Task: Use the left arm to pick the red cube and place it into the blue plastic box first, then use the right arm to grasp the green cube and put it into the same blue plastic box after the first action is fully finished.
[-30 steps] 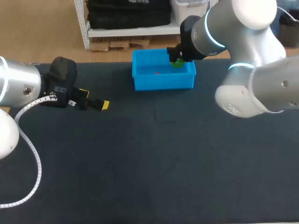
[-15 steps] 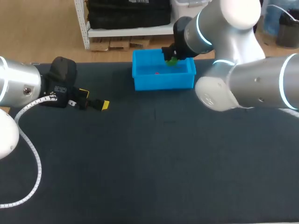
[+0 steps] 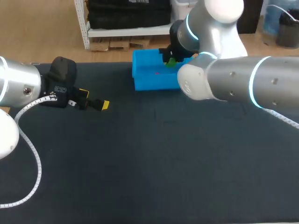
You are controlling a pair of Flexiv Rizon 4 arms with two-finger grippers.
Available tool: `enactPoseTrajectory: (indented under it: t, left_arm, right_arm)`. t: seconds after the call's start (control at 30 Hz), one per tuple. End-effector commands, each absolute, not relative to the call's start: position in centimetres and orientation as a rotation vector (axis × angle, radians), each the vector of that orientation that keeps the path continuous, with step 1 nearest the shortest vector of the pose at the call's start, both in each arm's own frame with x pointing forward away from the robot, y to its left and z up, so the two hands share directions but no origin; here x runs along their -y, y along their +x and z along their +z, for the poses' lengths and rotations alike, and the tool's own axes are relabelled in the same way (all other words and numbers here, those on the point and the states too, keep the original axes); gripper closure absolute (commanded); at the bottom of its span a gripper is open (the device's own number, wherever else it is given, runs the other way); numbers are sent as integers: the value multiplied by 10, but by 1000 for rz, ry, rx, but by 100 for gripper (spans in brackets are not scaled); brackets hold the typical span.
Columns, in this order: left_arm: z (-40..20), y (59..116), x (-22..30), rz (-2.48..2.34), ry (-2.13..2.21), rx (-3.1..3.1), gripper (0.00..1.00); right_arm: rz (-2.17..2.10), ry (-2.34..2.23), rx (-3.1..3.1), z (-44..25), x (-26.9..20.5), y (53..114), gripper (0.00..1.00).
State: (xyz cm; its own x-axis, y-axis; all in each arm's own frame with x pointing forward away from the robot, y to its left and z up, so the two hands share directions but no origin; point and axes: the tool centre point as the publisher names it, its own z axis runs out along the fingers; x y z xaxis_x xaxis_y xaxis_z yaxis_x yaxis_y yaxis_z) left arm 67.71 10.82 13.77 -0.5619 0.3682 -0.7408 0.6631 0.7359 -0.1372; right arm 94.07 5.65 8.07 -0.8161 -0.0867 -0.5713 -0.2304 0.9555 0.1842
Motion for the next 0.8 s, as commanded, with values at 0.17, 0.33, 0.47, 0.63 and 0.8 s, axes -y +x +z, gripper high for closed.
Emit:
enactPoseTrajectory:
  t: [0.17,0.33,0.47,0.63,0.8]
  left_arm:
    - [136,677,-110,-539,775,-2206,0]
    - [136,677,-110,-539,775,-2206,0]
    - [136,677,-110,-539,775,-2206,0]
    - [136,677,-110,-539,775,-2206,0]
    - [136,677,-110,-539,775,-2206,0]
  right_arm:
    - [291,-220,-2591,69,-67,961,100]
    - [273,-209,-2613,61,-64,963,100]
    - [266,-199,-2619,60,-62,964,100]
    - [263,-199,-2630,61,-60,965,100]
    - [266,-197,-2635,62,-59,964,0]
